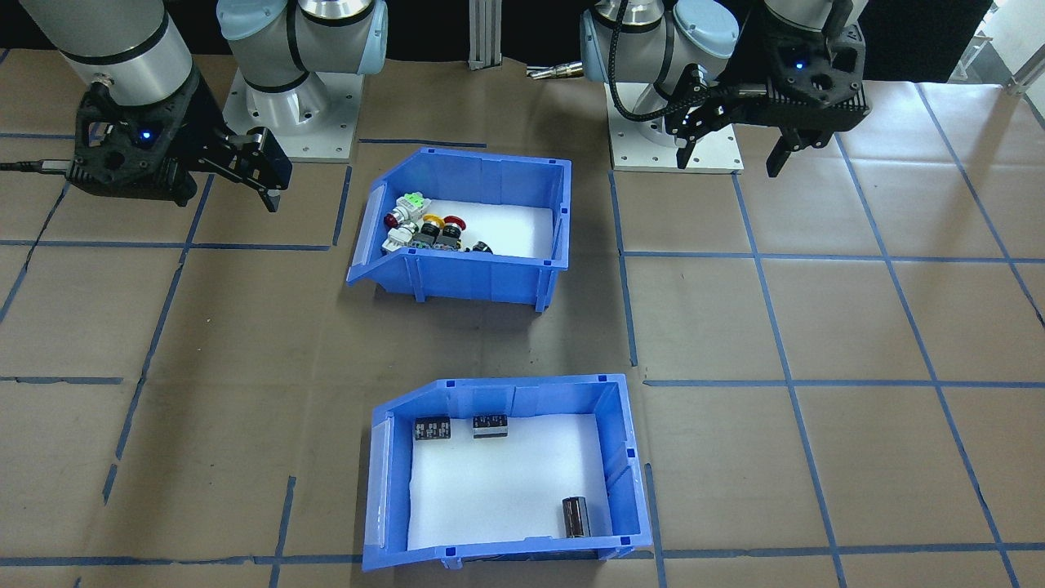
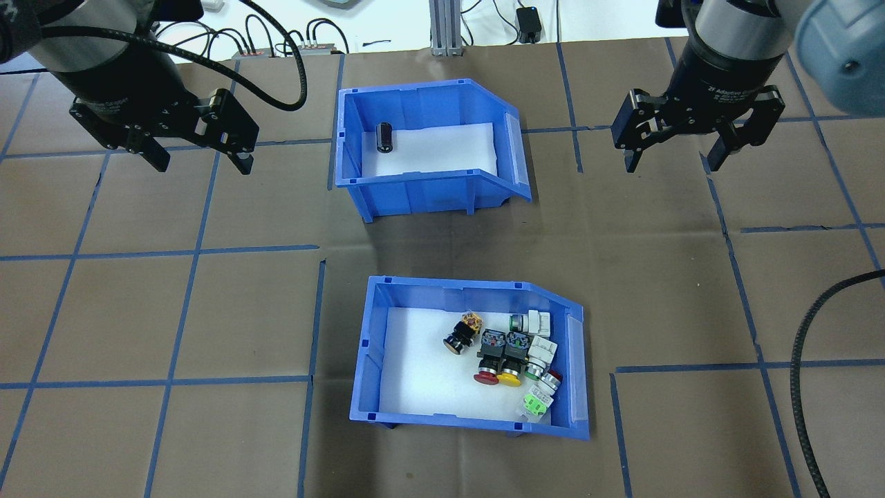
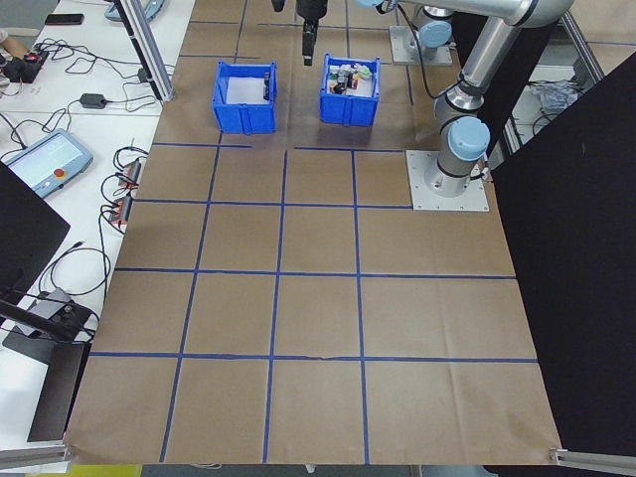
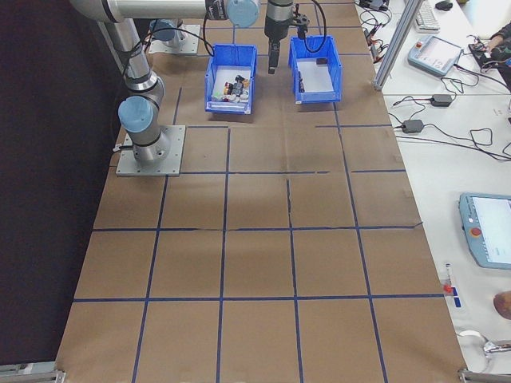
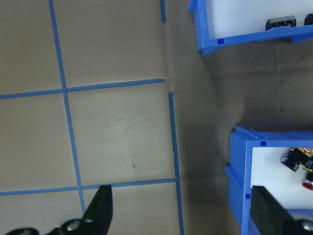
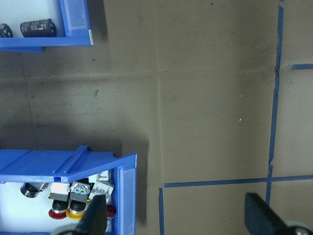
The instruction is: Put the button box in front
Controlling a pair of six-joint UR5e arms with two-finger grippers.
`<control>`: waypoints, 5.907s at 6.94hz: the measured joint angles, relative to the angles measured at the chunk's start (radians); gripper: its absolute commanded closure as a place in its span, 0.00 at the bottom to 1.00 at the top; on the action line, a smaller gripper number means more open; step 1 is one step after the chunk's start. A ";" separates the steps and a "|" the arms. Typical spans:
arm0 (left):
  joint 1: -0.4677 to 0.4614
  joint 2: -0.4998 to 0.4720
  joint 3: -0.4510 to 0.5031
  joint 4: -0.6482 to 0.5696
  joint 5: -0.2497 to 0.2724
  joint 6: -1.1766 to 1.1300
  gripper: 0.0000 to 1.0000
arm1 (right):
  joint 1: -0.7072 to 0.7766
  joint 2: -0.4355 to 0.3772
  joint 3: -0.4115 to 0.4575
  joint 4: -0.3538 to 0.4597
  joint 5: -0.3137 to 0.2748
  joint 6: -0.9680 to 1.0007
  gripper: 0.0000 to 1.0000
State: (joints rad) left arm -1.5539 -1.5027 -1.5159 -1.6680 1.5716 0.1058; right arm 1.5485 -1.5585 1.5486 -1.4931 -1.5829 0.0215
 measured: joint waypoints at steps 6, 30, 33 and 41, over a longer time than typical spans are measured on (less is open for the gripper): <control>0.000 0.019 -0.028 0.007 -0.003 0.003 0.00 | -0.002 0.004 -0.005 0.000 -0.007 0.000 0.00; -0.524 0.119 -0.718 0.548 -0.165 -2.021 0.01 | 0.493 0.716 -0.530 -0.201 -0.037 -1.095 0.00; -0.534 0.067 -0.730 0.585 -0.166 -2.030 0.01 | 0.493 0.712 -0.465 -0.219 -0.035 -1.077 0.05; -0.542 -0.015 -0.767 0.692 -0.173 -2.023 0.51 | 0.482 0.698 -0.441 -0.290 -0.066 -1.076 0.97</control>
State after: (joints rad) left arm -2.0957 -1.5173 -2.2825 -0.9762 1.3986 -1.9167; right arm 2.0308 -0.8610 1.1076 -1.7826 -1.6485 -1.0545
